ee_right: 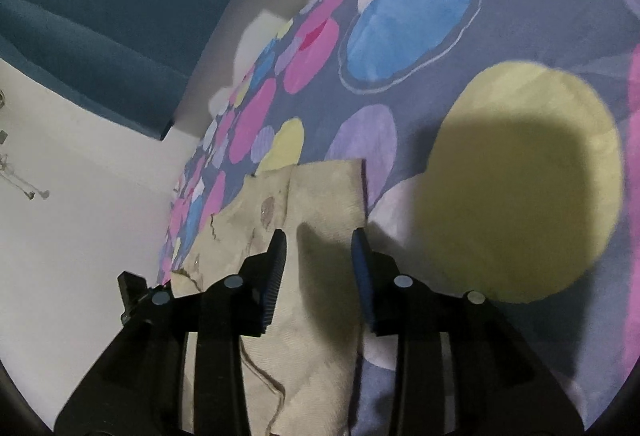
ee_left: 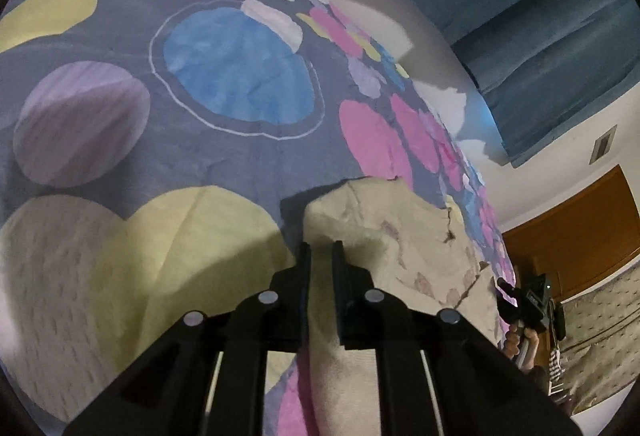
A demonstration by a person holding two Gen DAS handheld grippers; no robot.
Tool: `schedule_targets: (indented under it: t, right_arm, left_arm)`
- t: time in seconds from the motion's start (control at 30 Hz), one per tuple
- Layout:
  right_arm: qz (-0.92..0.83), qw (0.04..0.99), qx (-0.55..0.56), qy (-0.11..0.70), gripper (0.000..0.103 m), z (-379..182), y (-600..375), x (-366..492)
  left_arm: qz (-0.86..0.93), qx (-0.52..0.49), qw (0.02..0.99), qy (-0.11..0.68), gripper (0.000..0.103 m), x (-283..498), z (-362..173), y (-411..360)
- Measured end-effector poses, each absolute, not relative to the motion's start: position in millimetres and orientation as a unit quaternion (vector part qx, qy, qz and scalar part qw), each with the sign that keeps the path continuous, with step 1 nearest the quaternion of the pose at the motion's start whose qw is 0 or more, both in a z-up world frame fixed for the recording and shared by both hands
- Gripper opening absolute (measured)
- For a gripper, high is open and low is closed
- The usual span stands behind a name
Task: Fold small clothes
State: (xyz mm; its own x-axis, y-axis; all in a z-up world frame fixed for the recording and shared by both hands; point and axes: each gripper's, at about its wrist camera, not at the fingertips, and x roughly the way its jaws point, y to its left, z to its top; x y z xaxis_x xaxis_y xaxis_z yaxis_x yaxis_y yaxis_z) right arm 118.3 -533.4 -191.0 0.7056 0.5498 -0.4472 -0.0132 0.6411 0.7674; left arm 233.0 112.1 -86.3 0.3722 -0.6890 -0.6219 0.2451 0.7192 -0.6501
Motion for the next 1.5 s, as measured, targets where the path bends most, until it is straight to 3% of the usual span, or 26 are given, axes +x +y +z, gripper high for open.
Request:
schedule_targets:
  t: [0.2,0.57,0.67,0.7,0.73,0.8,0.83,1.0,1.07,1.13,1.2,1.3,1.33,1.4,1.5]
  right_arm:
    - [0.177,0.841,0.381,0.340,0.043,-187.7,-528.3,118.1]
    - [0.173,0.846,0.373,0.339,0.044,-187.2,-527.7,116.5]
    - [0.172,0.850,0.367,0.337,0.051,-183.1,-528.6,112.8]
    - [0.169,0.851,0.366,0.336,0.053,-181.3,-530.4,111.2]
    - [0.167,0.853,0.365,0.335,0.054,-180.3,-531.8,110.3]
    - [0.165,0.853,0.364,0.335,0.055,-180.2,-533.7,111.0]
    - [0.166,0.851,0.366,0.338,0.055,-181.4,-533.5,113.0]
    - [0.174,0.849,0.355,0.351,0.055,-184.4,-524.5,122.3]
    - [0.176,0.844,0.367,0.348,0.055,-184.6,-527.4,124.5]
    - [0.171,0.843,0.376,0.345,0.055,-185.3,-532.6,125.6]
    - [0.166,0.843,0.379,0.343,0.055,-185.5,-535.5,126.7]
    - [0.172,0.843,0.370,0.350,0.052,-185.7,-531.4,133.0]
    - [0.170,0.846,0.358,0.356,0.044,-185.5,-527.4,136.4]
    - [0.161,0.850,0.340,0.369,0.006,-186.6,-521.5,141.8]
    - [0.125,0.857,0.351,0.356,0.005,-191.6,-528.9,136.1]
  left_arm:
    - [-0.350,-0.282,0.783,0.430,0.011,220.1,-65.9,119.5]
    - [-0.264,-0.197,0.806,0.491,0.011,232.8,-87.5,100.8]
    - [-0.265,-0.189,0.810,0.488,0.012,227.6,-80.9,102.0]
    - [-0.263,-0.179,0.816,0.482,0.020,224.7,-76.8,104.0]
    - [-0.262,-0.175,0.821,0.477,0.035,222.7,-74.3,106.6]
    - [-0.258,-0.178,0.826,0.468,0.052,221.1,-71.7,110.6]
    - [-0.263,-0.182,0.824,0.468,0.054,222.2,-72.7,109.9]
    - [-0.266,-0.167,0.817,0.483,0.054,231.4,-86.5,88.2]
    - [-0.259,-0.168,0.822,0.478,0.049,234.0,-85.2,85.5]
    - [-0.251,-0.167,0.822,0.484,0.024,234.8,-86.4,85.0]
    - [-0.236,-0.141,0.829,0.487,0.015,232.5,-87.7,79.6]
    - [-0.224,-0.106,0.843,0.476,0.010,227.0,-82.8,69.9]
    - [-0.218,-0.097,0.847,0.474,0.010,226.5,-81.5,66.9]
    - [-0.204,-0.082,0.855,0.469,0.009,225.5,-80.1,63.4]
    - [-0.190,-0.088,0.861,0.463,0.009,221.1,-82.4,69.2]
